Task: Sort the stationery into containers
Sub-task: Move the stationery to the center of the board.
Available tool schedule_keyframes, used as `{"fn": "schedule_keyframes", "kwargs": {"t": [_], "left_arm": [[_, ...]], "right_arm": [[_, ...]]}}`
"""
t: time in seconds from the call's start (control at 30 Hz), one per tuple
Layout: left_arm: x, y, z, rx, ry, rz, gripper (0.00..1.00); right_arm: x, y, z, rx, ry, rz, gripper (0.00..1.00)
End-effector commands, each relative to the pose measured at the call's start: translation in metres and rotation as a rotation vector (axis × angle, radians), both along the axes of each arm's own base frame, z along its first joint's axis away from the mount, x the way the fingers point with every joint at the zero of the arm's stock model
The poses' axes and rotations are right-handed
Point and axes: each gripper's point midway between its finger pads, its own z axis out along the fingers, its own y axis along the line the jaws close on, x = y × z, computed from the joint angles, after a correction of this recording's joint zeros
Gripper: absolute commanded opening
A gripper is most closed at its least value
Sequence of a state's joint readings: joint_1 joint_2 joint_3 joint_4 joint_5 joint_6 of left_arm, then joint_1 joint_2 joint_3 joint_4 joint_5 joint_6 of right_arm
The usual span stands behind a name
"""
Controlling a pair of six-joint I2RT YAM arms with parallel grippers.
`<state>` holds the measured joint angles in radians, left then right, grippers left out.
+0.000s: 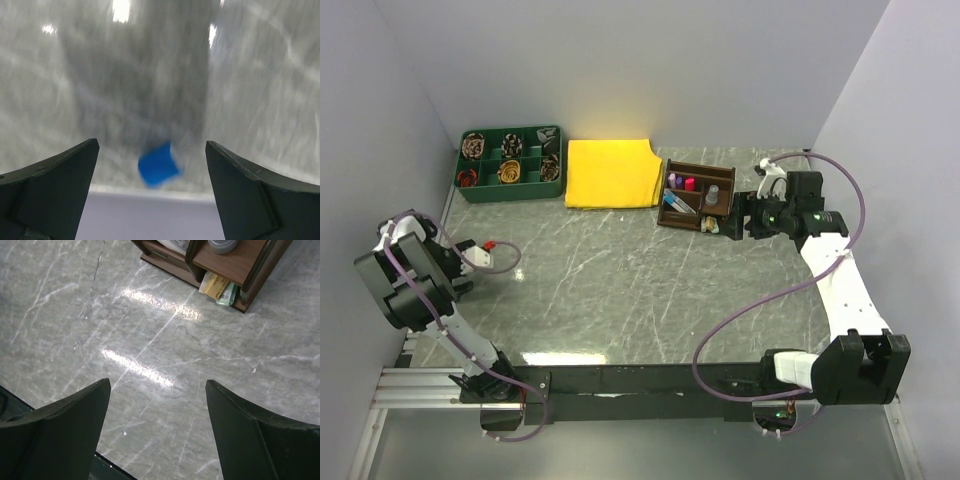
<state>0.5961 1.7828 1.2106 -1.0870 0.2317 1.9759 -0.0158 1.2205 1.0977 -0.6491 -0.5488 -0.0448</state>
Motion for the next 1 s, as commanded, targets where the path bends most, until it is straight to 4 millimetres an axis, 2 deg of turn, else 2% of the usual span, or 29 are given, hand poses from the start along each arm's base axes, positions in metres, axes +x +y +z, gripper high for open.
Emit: {"fn": "schedule_keyframes", "kwargs": {"t": [0.0,0.17,0.27,0.3,0.33,0.37,0.4,0.47,0.53,0.63,0.73,0.77,0.8,0.87,0.9,0.97], "left_arm": [[0.052,-0.015,0.008,0.049,-0.343,-0.592,0.95],[0.053,-0.019,0.001,0.044,-0.369,-0.59,0.96],[0.052,-0.029,0.013,0.022,-0.384,-0.597,0.97],[0.054,-0.024,0.022,0.05,-0.381,-0.604,0.97],[0.048,-0.025,0.027,0.041,-0.352,-0.605,0.98],[0.046,-0.02,0.03,0.048,-0.323,-0.604,0.98],[0.049,-0.005,0.043,0.098,-0.28,-0.611,0.97],[0.036,0.005,0.043,0.092,-0.185,-0.607,0.97],[0.027,0.026,0.048,0.171,-0.119,-0.603,0.96],[0.006,0.044,0.049,0.225,-0.023,-0.589,0.93],[-0.021,0.057,0.042,0.27,0.092,-0.581,0.83],[-0.032,0.056,0.033,0.267,0.128,-0.581,0.8],[-0.039,0.056,0.03,0.272,0.153,-0.57,0.71],[-0.049,0.053,0.021,0.265,0.182,-0.571,0.66],[-0.05,0.054,0.019,0.277,0.181,-0.55,0.56],[-0.053,0.052,0.011,0.28,0.191,-0.536,0.46]], "right_arm": [[0.006,-0.006,0.015,-0.069,-0.04,0.007,0.85],[0.009,-0.007,0.013,-0.071,-0.032,0.005,0.85],[0.008,0.003,0.012,-0.07,-0.029,0.035,0.86],[0.008,0.005,0.013,-0.069,-0.031,0.04,0.85],[0.008,0.006,0.012,-0.069,-0.029,0.047,0.85],[0.009,0.007,0.011,-0.066,-0.024,0.048,0.85],[0.01,0.008,0.01,-0.06,-0.023,0.049,0.85],[0.013,0.01,0.008,-0.048,-0.017,0.044,0.86],[0.015,0.012,0.008,-0.045,-0.022,0.049,0.85],[0.016,0.013,0.011,-0.041,-0.03,0.052,0.85],[0.015,0.014,0.01,-0.037,-0.031,0.05,0.85],[0.013,0.014,0.007,-0.035,-0.025,0.048,0.85],[0.012,0.014,0.006,-0.035,-0.021,0.048,0.86],[0.01,0.014,0.005,-0.032,-0.017,0.047,0.85],[0.009,0.014,0.005,-0.033,-0.019,0.048,0.86],[0.008,0.014,0.004,-0.033,-0.015,0.05,0.85]]}}
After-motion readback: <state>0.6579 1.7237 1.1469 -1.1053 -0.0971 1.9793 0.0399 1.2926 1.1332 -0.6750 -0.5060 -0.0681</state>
